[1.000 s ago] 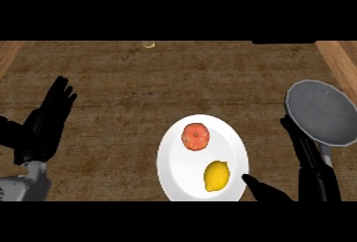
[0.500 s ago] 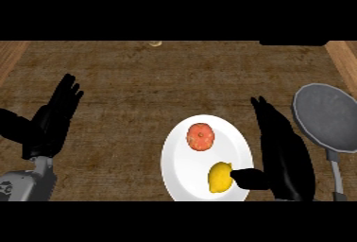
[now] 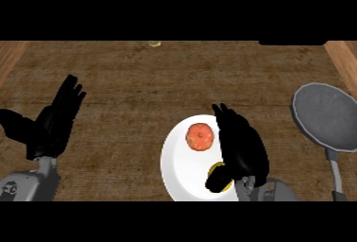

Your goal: Pick the squash from the plate and place it in the pan

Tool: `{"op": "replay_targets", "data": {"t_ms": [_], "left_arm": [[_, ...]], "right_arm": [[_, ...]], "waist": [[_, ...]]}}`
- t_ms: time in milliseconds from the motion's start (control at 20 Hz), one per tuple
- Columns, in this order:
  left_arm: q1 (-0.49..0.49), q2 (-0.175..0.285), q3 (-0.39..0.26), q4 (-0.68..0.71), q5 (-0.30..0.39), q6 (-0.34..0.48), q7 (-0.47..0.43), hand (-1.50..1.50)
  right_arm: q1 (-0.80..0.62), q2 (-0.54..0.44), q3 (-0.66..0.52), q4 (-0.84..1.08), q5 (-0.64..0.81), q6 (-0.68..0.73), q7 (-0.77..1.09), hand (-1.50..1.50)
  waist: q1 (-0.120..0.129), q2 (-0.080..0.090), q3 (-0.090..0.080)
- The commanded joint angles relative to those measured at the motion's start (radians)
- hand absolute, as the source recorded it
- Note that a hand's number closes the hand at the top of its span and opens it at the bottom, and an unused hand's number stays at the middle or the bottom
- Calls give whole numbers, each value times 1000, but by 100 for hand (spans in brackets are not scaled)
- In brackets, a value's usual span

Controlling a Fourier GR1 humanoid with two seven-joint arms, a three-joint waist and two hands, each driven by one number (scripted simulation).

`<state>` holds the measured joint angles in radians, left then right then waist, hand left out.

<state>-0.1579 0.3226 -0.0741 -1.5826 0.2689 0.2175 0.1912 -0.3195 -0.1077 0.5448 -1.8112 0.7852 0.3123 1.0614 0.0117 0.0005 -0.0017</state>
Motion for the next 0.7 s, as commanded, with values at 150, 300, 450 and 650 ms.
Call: {"op": "replay_targets", "data": {"t_ms": [150,300,450,650], "left_arm": [[-35,18,30,13,6,-14,27,0],[-40,-18,10,14,-15,17,23,0],[-34,-44,-5,51,-43,30,-3,0],[-46,-10,30,57,-20,-19,-2,0]], "right_arm": [[-95,78,57,90,46,218,225,-150],[-143,99,29,114,77,256,256,-150],[-133,105,37,169,114,228,218,-150],[-254,106,100,207,13,169,324,-150]], "waist": [[-10,-4,-1],[-13,-4,0],[-15,-1,0],[2,-1,0]]}}
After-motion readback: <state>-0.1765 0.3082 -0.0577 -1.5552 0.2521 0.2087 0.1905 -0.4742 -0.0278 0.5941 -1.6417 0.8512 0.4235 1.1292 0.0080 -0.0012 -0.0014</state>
